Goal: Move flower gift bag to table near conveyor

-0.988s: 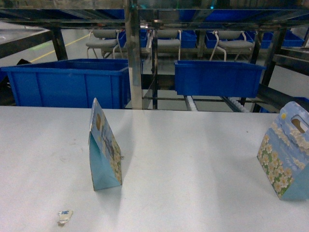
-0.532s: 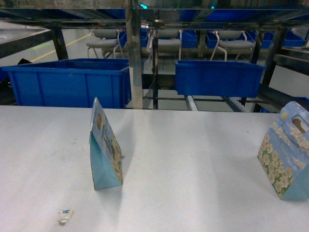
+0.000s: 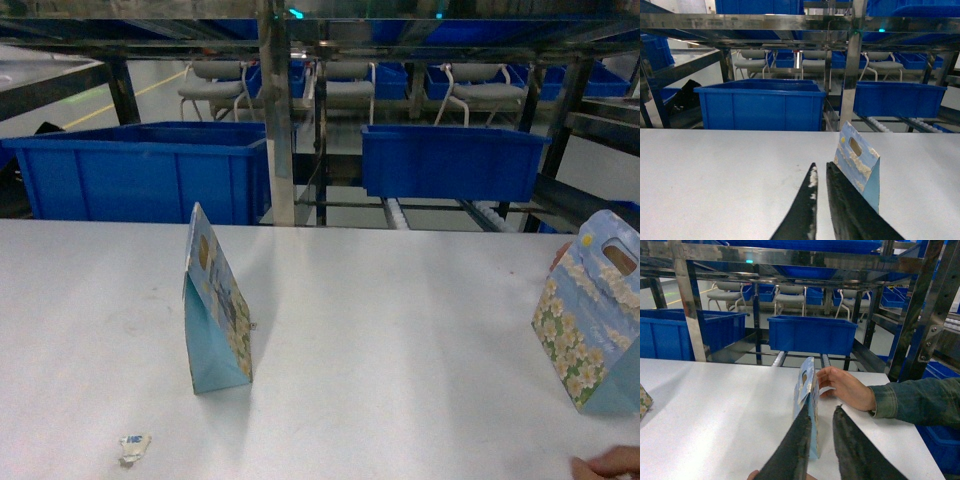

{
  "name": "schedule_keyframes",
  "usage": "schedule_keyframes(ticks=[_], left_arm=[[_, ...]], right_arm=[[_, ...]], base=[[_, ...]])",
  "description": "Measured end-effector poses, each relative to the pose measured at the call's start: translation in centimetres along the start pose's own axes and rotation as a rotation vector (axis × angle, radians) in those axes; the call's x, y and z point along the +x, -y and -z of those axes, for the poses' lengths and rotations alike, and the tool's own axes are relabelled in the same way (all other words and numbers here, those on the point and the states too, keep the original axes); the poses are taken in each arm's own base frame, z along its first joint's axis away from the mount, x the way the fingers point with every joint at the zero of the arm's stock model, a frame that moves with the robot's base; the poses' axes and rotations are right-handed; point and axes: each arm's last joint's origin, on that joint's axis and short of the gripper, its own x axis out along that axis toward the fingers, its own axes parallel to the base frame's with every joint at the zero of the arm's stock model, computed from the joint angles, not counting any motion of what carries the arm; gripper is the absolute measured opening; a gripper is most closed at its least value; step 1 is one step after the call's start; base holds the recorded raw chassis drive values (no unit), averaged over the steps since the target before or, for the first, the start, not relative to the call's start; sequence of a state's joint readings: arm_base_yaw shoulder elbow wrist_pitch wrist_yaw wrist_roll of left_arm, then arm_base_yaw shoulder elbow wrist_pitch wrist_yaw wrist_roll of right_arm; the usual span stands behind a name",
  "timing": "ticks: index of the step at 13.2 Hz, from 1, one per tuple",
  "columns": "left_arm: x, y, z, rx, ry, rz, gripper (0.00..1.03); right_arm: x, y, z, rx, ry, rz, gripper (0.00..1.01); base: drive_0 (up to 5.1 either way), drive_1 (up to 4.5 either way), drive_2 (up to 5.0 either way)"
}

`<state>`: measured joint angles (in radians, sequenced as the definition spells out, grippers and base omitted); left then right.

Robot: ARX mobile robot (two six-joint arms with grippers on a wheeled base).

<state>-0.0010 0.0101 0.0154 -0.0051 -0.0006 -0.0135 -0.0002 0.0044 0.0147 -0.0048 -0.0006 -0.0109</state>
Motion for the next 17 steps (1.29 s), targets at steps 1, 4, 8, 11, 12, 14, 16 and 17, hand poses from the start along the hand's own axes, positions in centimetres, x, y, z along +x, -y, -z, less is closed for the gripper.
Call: schedule_keyframes(ticks=[1,4,8,11,12,14,16,17], left_arm=[[0.0,0.0,0.0,0.0,0.0,0.0,0.22],[0.0,0.0,0.0,0.0,0.0,0.0,0.62],[0.0,0.0,0.0,0.002,0.0,0.0,0.98],[0.0,0.0,0.0,0.002,0.0,0.0,0.98],[0.0,0.0,0.0,0.002,0.0,0.0,0.98],[0.0,0.0,0.0,0.002,0.0,0.0,0.98],[0.0,0.0,0.0,0.002,0.0,0.0,0.98],[0.0,0.0,0.0,0.002,0.0,0.0,0.98]], right_arm=[[0.0,0.0,0.0,0.0,0.0,0.0,0.22],[0.0,0.0,0.0,0.0,0.0,0.0,0.63],[0.0,0.0,0.0,0.0,0.0,0.0,0.98],[0.0,0.0,0.0,0.0,0.0,0.0,0.98],[0.0,0.0,0.0,0.0,0.0,0.0,0.98],[0.0,0.0,0.0,0.0,0.0,0.0,0.98],[0.0,0.0,0.0,0.0,0.0,0.0,0.98],[0.0,0.0,0.0,0.0,0.0,0.0,0.98]], base=[[0.0,0.0,0.0],[0.0,0.0,0.0],[0.0,0.0,0.0],[0.0,0.0,0.0],[0.0,0.0,0.0],[0.0,0.0,0.0],[0.0,0.0,0.0],[0.0,0.0,0.0]])
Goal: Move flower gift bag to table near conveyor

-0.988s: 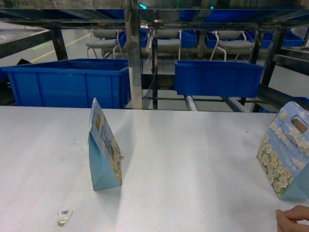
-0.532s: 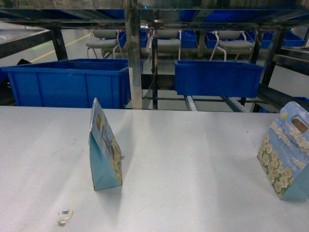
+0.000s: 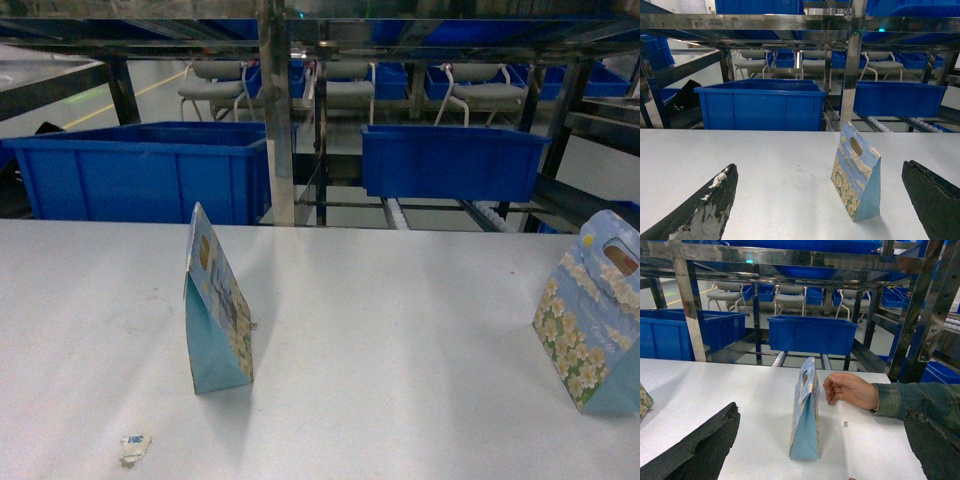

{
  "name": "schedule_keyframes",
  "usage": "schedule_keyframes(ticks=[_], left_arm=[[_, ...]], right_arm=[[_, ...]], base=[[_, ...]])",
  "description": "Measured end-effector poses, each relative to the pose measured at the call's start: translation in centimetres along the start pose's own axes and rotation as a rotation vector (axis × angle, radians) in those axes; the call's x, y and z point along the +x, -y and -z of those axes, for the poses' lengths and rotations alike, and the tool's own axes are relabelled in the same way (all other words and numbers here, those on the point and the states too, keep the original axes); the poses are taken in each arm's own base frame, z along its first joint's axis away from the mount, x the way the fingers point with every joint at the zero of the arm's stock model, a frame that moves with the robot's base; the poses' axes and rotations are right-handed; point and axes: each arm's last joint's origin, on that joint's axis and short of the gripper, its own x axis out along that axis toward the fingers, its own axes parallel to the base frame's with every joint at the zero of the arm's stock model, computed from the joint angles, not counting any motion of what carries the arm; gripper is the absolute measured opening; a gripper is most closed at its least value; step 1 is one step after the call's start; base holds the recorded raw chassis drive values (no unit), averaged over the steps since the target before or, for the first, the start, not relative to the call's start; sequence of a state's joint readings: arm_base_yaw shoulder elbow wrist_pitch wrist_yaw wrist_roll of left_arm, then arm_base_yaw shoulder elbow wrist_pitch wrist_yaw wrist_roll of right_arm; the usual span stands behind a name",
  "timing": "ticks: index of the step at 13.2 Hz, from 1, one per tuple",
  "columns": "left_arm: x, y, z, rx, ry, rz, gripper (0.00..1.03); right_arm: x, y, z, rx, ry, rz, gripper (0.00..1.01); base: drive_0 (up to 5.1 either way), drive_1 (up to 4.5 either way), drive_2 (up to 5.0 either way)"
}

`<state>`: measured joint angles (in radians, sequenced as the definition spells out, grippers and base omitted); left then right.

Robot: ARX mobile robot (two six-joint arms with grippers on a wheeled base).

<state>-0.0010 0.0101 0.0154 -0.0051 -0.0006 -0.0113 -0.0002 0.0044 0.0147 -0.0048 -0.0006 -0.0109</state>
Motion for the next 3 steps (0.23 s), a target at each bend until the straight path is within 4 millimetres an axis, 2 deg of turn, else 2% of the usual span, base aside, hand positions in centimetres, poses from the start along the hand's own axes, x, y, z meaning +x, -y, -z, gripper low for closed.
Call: schedule_keyframes(ticks=[3], left_arm=[[0.0,0.0,0.0,0.0,0.0,0.0,0.98]], right_arm=[[0.0,0.0,0.0,0.0,0.0,0.0,0.98]], base=[[0.0,0.0,0.0]])
